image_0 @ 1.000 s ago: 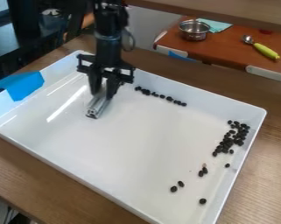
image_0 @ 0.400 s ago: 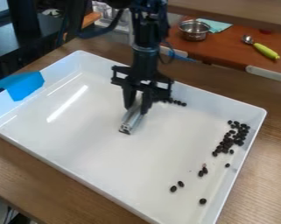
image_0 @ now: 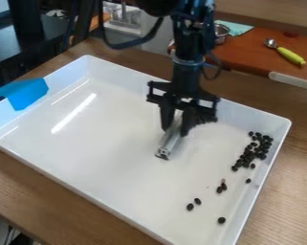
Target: Sweep into pile
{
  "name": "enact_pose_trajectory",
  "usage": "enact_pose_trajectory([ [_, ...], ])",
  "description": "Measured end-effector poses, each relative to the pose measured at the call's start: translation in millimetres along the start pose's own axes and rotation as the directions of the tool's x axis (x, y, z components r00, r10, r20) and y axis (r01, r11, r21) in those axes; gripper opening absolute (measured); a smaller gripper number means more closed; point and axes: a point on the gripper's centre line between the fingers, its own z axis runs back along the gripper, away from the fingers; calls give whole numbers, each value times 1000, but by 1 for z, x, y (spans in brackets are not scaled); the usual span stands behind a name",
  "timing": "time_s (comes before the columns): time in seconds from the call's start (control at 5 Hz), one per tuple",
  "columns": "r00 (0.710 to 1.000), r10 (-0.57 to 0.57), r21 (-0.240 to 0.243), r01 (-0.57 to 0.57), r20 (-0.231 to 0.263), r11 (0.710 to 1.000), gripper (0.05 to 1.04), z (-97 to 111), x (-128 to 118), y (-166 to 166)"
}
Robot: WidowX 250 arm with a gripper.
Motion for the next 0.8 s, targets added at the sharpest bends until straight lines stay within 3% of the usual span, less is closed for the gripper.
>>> enact_pose_trajectory([
  [0.4, 999, -35, -39, 33, -34, 999, 363, 0, -13, -33],
  [0.8, 996, -84, -57, 81, -39, 995, 363, -1, -18, -46],
])
